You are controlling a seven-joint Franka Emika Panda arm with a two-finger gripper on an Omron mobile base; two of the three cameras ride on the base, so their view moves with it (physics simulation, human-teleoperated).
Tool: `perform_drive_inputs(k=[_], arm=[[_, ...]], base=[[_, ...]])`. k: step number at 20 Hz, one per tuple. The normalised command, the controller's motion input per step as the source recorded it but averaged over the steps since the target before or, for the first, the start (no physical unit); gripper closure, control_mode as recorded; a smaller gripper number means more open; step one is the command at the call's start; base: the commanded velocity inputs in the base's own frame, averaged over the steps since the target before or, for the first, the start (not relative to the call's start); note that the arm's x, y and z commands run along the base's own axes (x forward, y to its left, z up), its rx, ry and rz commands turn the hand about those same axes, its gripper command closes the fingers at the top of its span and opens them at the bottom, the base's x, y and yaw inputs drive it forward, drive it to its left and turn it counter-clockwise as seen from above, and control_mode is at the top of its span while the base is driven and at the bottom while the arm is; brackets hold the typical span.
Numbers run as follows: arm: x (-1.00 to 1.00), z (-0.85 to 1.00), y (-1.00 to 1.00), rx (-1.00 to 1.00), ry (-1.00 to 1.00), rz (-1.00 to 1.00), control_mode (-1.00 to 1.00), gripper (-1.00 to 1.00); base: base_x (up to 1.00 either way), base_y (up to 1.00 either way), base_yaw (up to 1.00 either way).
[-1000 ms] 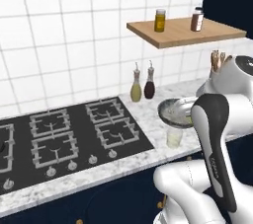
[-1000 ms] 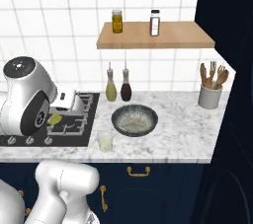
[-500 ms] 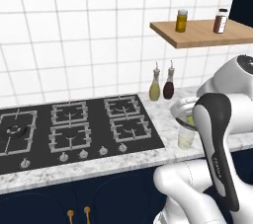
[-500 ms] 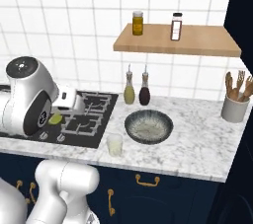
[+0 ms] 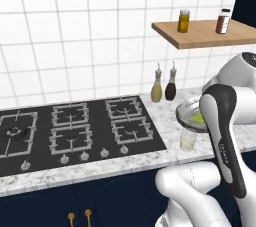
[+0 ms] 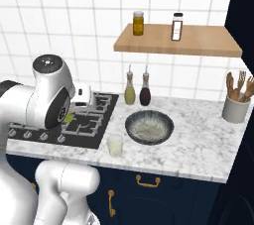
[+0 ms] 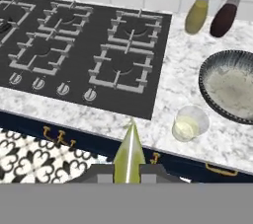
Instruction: Grab a lemon wedge from the fridge and one ice cube from the ice bowl, and put them in the glass of lemonade.
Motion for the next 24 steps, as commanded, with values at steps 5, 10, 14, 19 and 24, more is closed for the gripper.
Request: perform_drive_inputs(k=[5, 10, 14, 19, 24], arm=[[-0.02, -0.26, -0.46, -0.36, 0.21, 0.34, -1.0, 1.0], [-0.02, -0.19, -0.42, -0.44, 0.18, 0.41, -1.0, 1.0], [-0.06, -0.16, -0.29, -0.48, 0.15, 0.4, -1.0, 1.0], [-0.02, -0.23, -0.19, -0.5, 0.21, 0.39, -1.0, 1.0], [0.0, -0.3, -0.01, -0.5, 0.33, 0.38, -1.0, 1.0]], base=[[0.0, 0.0, 0.0], [0.0, 0.0, 0.0], [0.0, 0.0, 0.0], [0.0, 0.0, 0.0], [0.0, 0.0, 0.0]])
